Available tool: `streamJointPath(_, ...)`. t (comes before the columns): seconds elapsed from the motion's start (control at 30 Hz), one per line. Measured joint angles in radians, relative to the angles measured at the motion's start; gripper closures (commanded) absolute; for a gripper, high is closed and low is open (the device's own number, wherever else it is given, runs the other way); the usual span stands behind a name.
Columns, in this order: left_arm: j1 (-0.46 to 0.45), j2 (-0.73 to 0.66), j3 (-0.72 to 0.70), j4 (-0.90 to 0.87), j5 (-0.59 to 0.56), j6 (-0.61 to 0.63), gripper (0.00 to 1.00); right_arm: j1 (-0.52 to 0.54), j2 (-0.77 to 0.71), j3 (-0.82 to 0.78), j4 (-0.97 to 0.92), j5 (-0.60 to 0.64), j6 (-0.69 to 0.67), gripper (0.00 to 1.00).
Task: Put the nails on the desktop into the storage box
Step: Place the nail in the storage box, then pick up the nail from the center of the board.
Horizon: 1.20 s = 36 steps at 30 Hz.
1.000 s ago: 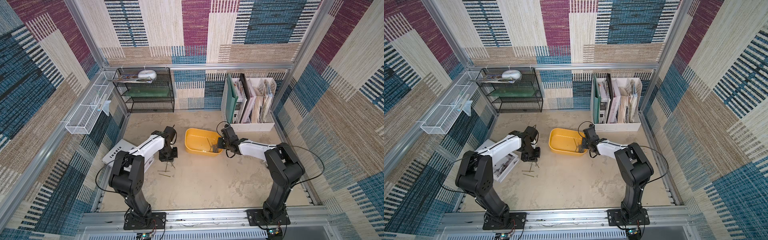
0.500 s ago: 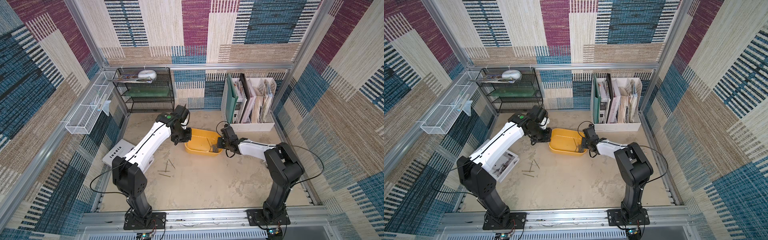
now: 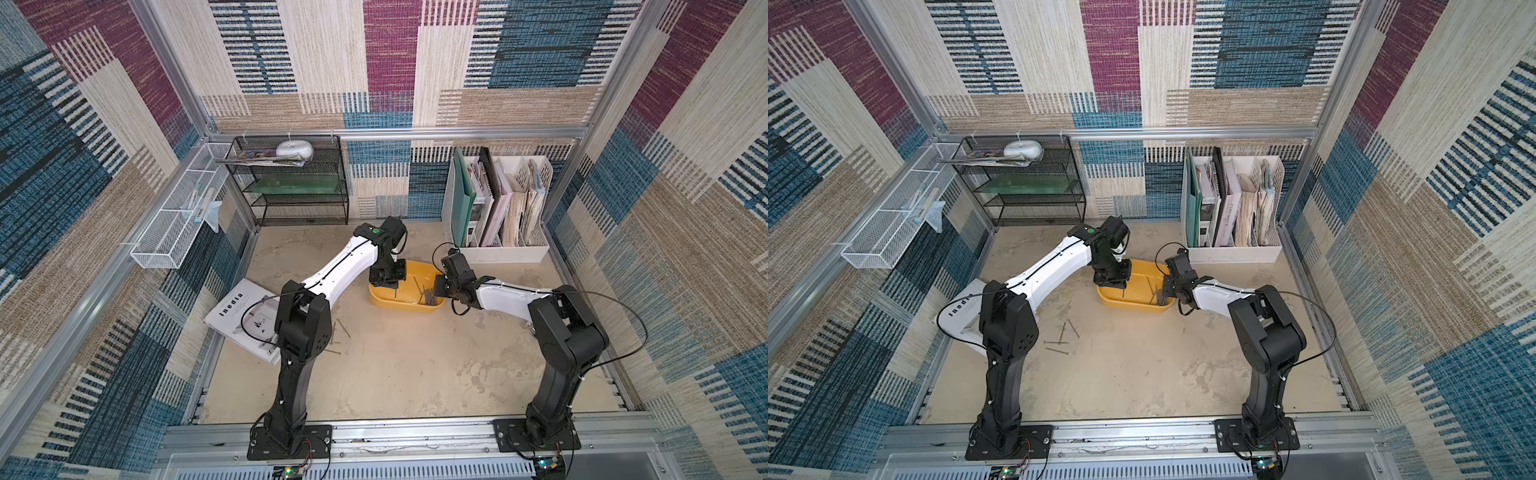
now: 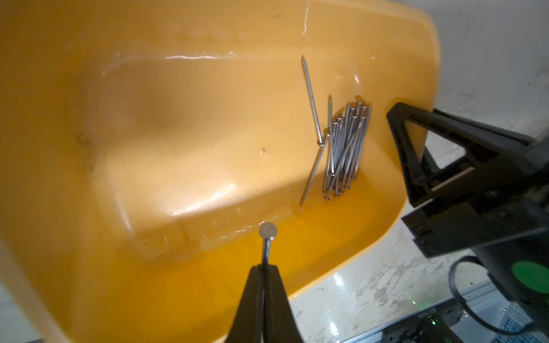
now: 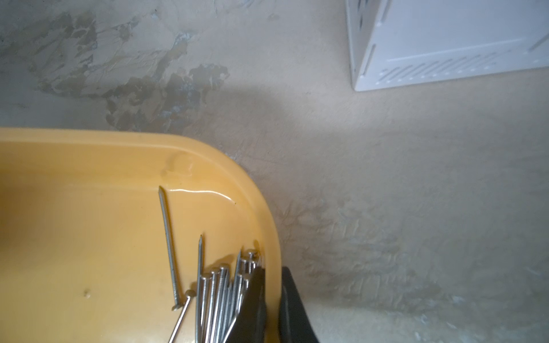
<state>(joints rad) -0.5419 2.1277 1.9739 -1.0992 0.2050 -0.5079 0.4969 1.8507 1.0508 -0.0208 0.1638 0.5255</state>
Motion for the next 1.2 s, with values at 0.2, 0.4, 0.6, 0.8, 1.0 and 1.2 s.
streamJointPath(0.2,0.0,0.014,-0.036,0.038,0.005,-0.015,0.73,0.001,-0.003,-0.007,0.008,0.003,0.0,1.0)
streamJointPath(0.4,0.0,-0.038,-0.089,0.048,0.0,-0.027,0.66,0.002,-0.007,-0.013,0.016,0.003,0.001,1.0)
streamJointPath(0.6,0.014,-0.259,-0.193,0.077,-0.025,-0.026,0.65,0.002,-0.012,-0.015,0.018,0.003,0.001,1.0)
streamJointPath(0.8,0.1,-0.498,-0.525,0.115,-0.069,-0.006,0.64,0.002,-0.006,-0.016,0.02,0.003,0.002,1.0)
streamJointPath(1.0,0.186,-0.56,-0.788,0.172,-0.093,0.003,0.64,0.003,-0.005,-0.014,0.019,0.003,0.002,1.0)
streamJointPath(1.2,0.191,-0.496,-0.824,0.249,-0.101,-0.005,0.65,0.003,-0.005,-0.014,0.019,0.003,0.002,1.0)
